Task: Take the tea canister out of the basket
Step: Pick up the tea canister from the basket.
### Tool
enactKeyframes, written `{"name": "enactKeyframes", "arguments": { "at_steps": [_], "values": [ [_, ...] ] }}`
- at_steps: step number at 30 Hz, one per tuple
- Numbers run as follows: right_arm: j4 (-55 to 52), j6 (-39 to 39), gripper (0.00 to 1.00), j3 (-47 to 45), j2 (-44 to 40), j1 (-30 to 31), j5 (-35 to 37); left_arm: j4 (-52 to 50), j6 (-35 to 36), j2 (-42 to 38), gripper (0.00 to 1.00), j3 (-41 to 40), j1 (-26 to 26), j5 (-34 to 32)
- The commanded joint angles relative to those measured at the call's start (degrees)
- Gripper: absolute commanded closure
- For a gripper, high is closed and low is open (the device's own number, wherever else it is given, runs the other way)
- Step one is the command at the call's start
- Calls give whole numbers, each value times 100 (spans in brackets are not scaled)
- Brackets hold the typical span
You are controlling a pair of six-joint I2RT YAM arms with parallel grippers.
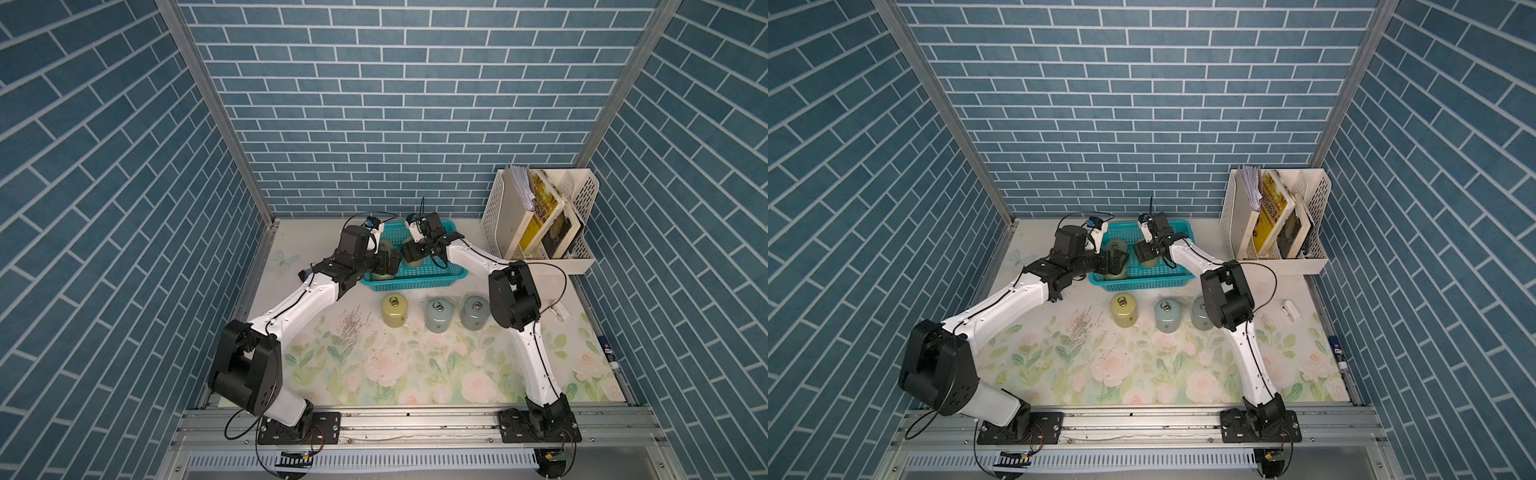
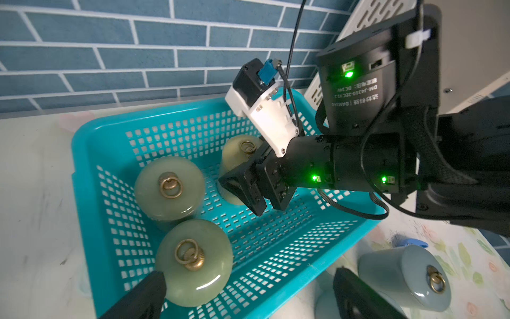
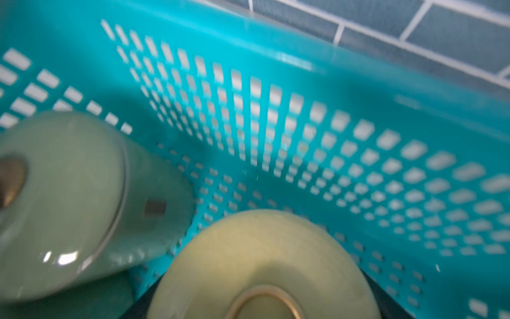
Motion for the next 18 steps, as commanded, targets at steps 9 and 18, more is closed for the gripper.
{"name": "enactKeyframes", "arguments": {
  "at_steps": [9,18],
  "values": [
    [514,-255,100,-1553,-2939,114,442,345,147,-369,0,236,-198,1058],
    [363,-325,100,-3747,-5466,623,1144,228,498,-528,0,315,-574,1475]
  ]
}}
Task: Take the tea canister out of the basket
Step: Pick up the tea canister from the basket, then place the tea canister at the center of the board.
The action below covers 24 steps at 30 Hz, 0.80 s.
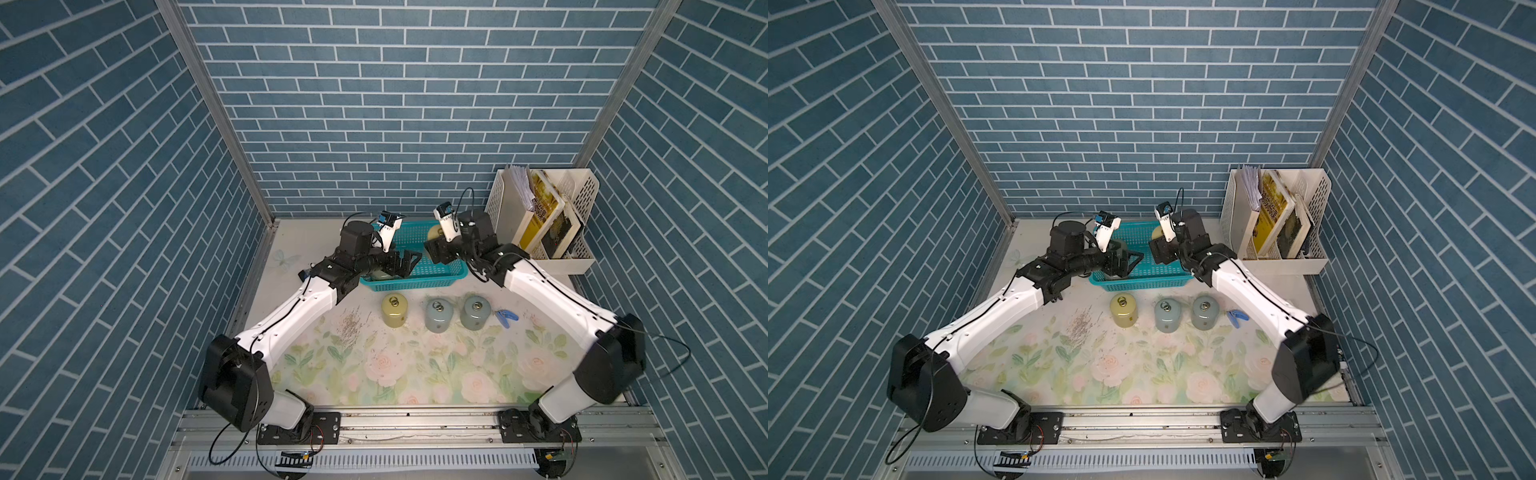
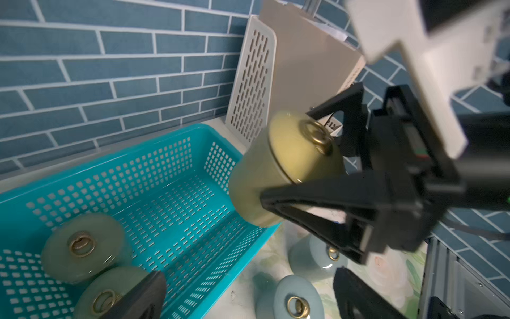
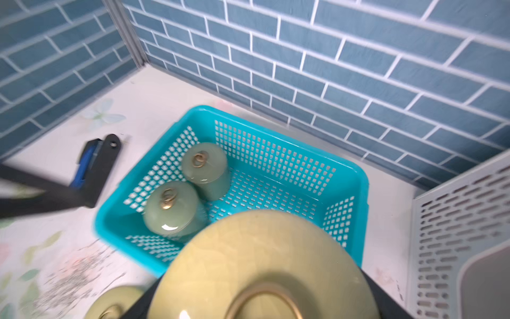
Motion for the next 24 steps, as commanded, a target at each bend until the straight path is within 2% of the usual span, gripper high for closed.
{"name": "enactKeyframes", "arguments": {
  "at_steps": [1,5,10,15,24],
  "values": [
    [123,-127,100,-652,-843,251,502,66,302,19,0,45,-314,276],
    [-374,82,100,-1270,-1727,536,758,153,489,189,0,38,-688,445],
    [-735,752,100,-2009,-2579,666,678,341,589,206,0,-112,-943,614],
    [-803,1512,100,-2876,-3149,709,572,488,554,262,0,-260,-1039,848],
    [-755,2701,100,-4149,-4018,719,963,632,554,394,0,-438,-1217,834]
  ]
}}
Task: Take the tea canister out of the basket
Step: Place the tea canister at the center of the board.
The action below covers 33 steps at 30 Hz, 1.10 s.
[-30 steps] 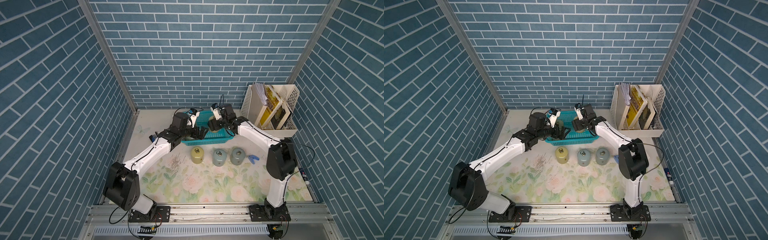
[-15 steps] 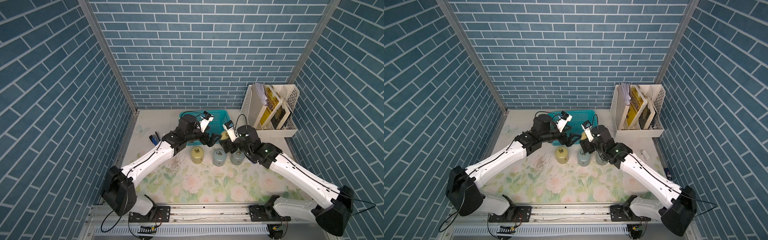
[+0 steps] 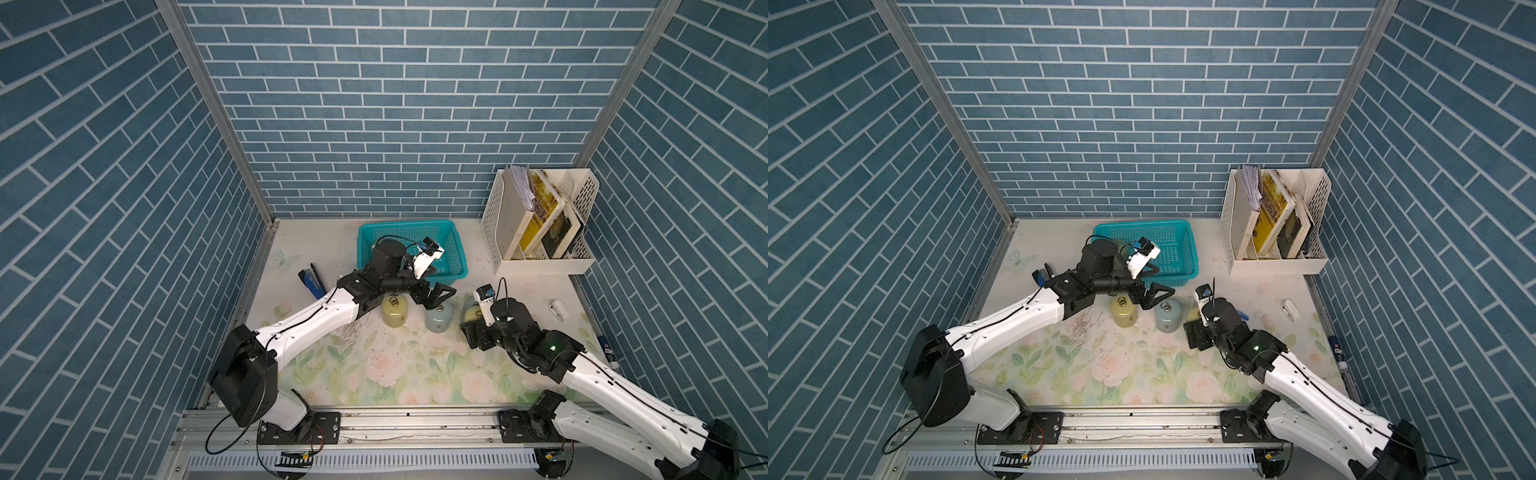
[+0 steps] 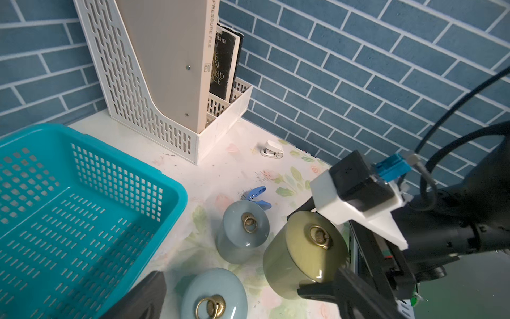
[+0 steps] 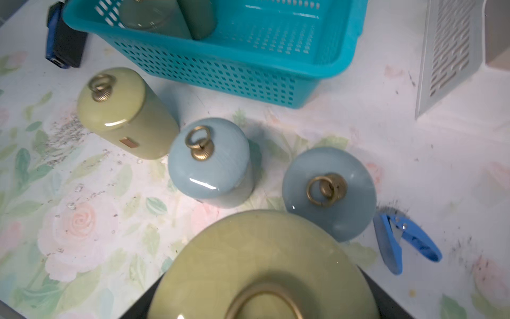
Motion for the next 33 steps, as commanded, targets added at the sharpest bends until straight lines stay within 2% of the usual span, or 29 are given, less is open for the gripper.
{"name": "enactKeyframes", "arguments": {
  "at_steps": [1,10,19,27,29,30,33],
  "values": [
    [402,782,100,-122,-392,24,299,169,76,19,0,-94,-32,29],
    [456,1392,100,-776,-406,28,364,213,73,-6,0,-215,-33,-52],
    [767,1513,100,-1185,-322,32,623,311,95,-85,0,-437,-33,-171],
    [810,1554,100,-1163,-50,118,818,335,95,-85,0,-478,-37,-246],
    [806,1578,96,-1162,12,153,893,313,95,-107,0,-489,-33,-267],
    [806,1600,90,-1153,36,176,929,296,104,-117,0,-490,-35,-293],
    [797,1631,58,-1152,60,229,980,265,104,-144,0,-498,-33,-410]
  ]
}}
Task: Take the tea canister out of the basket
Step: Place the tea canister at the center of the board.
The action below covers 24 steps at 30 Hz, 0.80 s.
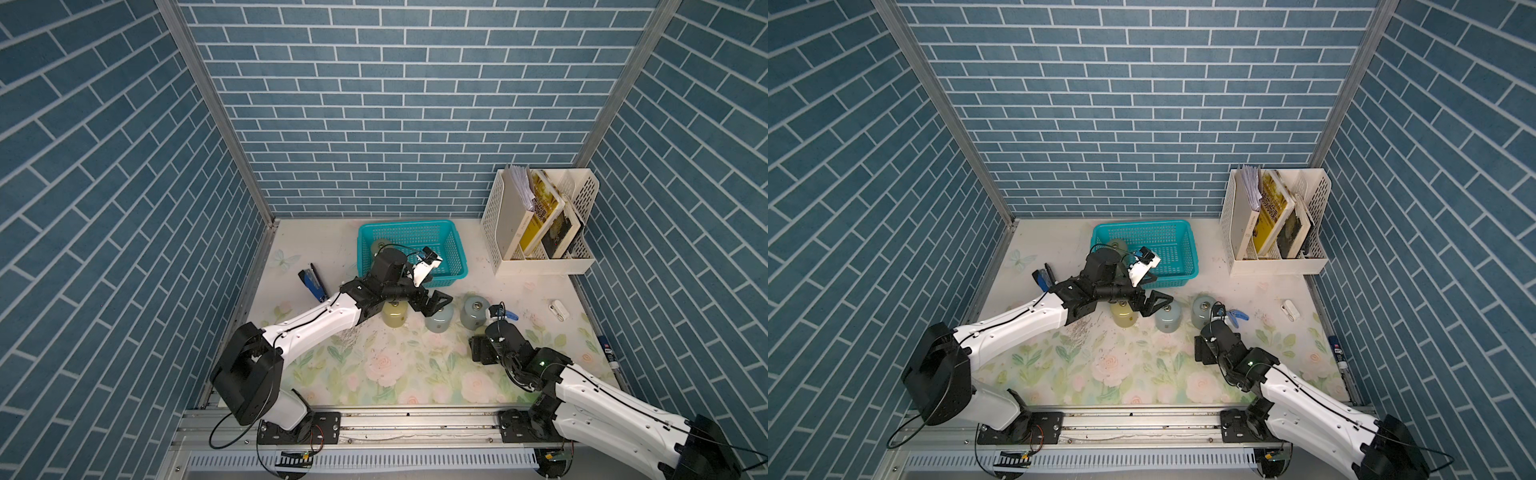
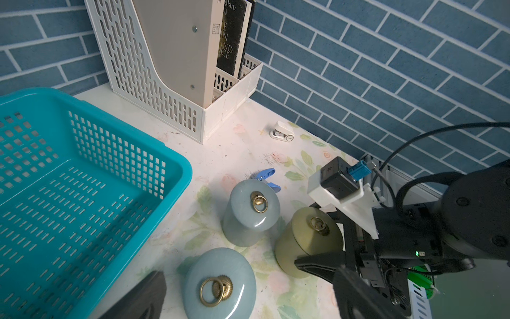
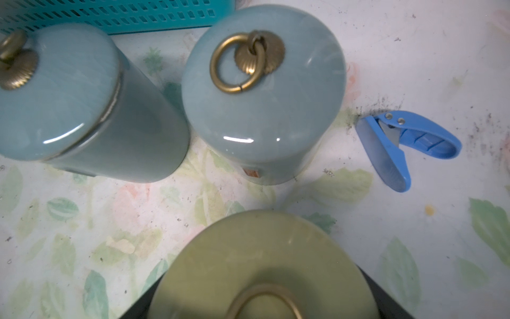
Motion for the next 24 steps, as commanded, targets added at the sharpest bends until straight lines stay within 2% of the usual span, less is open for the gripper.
{"name": "enactKeyframes", "arguments": {
  "at_steps": [1,3,9,13,18,24],
  "values": [
    [200,259,50,75,18,61,282,18,44,-151,0,-78,-26,-230],
    [218,276,40,67,20,80,300,-19,30,-129,0,-70,-24,-335],
    [227,327,23,48,-17,109,309,43,-49,-89,0,-32,-24,-414],
    [199,327,17,52,-41,122,324,45,-58,-81,0,11,-24,-505],
    [172,353,6,90,-53,128,319,-17,-49,-33,0,99,-15,-544],
    [-41,354,4,311,-177,136,501,-115,-108,52,0,399,54,-576]
  ]
}}
